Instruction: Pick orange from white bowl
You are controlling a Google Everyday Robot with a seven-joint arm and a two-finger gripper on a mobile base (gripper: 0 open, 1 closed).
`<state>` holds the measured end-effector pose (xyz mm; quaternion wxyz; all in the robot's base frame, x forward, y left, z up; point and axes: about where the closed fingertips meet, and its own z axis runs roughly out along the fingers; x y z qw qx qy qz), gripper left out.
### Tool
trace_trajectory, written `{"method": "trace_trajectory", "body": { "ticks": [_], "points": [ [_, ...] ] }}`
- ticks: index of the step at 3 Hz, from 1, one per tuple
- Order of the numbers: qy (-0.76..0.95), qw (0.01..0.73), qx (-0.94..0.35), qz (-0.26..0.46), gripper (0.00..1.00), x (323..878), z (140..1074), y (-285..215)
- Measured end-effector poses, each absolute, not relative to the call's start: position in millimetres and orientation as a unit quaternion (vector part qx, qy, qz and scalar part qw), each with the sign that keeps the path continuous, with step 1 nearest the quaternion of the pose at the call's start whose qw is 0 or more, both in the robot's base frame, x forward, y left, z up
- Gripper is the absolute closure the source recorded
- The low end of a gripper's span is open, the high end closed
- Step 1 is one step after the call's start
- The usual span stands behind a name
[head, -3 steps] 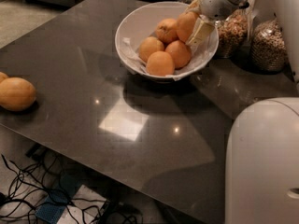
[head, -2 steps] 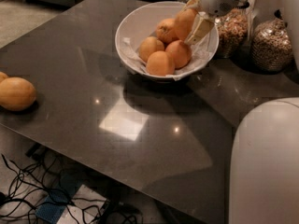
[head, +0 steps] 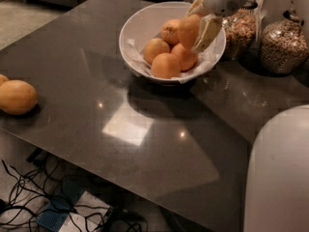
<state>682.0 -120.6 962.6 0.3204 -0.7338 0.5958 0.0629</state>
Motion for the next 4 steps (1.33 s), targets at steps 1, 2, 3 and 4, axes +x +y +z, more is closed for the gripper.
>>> {"method": "trace_trajectory", "body": {
  "ticks": [1, 2, 3, 4],
  "points": [
    [0.595, 0.321, -0.734, 0.065, 1.00, 683, 961, -118],
    [0.600, 0.342, -0.721, 0.065, 1.00, 683, 963, -115],
    [0.596, 0.358, -0.716, 0.070, 1.00, 672, 961, -106],
    [0.589, 0.399, -0.699, 0.073, 1.00, 652, 968, -99]
  ]
}}
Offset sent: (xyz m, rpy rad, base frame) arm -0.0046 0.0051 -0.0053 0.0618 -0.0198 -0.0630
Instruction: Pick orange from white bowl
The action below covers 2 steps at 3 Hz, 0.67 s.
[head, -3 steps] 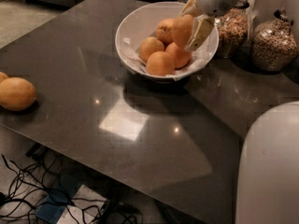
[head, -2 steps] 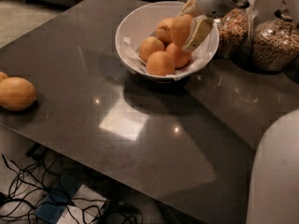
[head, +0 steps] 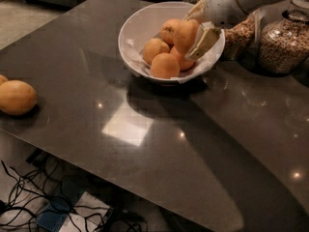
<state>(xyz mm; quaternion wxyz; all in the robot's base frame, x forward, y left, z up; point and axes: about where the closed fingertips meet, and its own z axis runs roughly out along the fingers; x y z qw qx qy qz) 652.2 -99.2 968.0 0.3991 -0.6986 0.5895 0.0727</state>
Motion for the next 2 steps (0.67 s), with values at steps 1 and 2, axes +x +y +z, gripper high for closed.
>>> {"method": "trace_trajectory", "body": {
  "ticks": [1, 2],
  "points": [
    [0.587, 0.446, -0.670, 0.086, 1.00, 641.3, 961.6, -89.5],
    [0.581, 0.497, -0.638, 0.094, 1.00, 632.9, 957.8, -81.2]
  ]
}}
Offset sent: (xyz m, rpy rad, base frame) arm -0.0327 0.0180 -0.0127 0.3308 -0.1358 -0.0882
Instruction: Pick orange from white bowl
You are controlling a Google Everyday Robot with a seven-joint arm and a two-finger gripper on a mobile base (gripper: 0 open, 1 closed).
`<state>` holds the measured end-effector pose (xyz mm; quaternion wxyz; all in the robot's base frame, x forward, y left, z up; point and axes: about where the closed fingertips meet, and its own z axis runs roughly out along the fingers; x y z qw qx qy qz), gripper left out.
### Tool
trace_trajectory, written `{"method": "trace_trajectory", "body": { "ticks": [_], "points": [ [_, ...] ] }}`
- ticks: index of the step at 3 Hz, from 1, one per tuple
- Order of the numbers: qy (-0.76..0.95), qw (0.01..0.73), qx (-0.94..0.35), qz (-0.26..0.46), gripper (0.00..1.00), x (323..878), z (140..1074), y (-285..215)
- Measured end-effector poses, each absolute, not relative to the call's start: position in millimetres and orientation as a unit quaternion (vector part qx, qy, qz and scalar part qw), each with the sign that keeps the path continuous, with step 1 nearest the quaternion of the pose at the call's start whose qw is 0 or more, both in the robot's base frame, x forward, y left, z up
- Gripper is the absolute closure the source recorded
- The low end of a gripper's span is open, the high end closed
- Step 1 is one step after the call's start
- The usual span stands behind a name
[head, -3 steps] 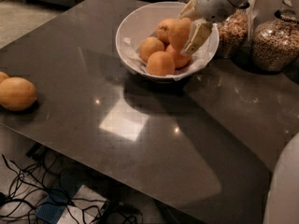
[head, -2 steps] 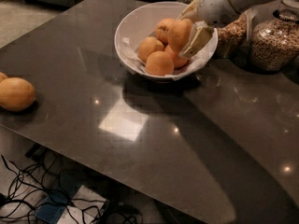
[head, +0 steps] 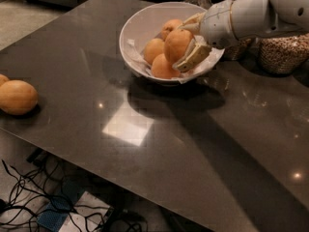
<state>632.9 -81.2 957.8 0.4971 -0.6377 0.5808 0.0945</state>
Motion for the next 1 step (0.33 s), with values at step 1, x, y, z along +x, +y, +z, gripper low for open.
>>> {"method": "trace_trajectory", "body": {
  "ticks": [1],
  "points": [
    [0.581, 0.497, -0.638, 0.095, 1.00, 632.9, 957.8, -81.2]
  ]
}}
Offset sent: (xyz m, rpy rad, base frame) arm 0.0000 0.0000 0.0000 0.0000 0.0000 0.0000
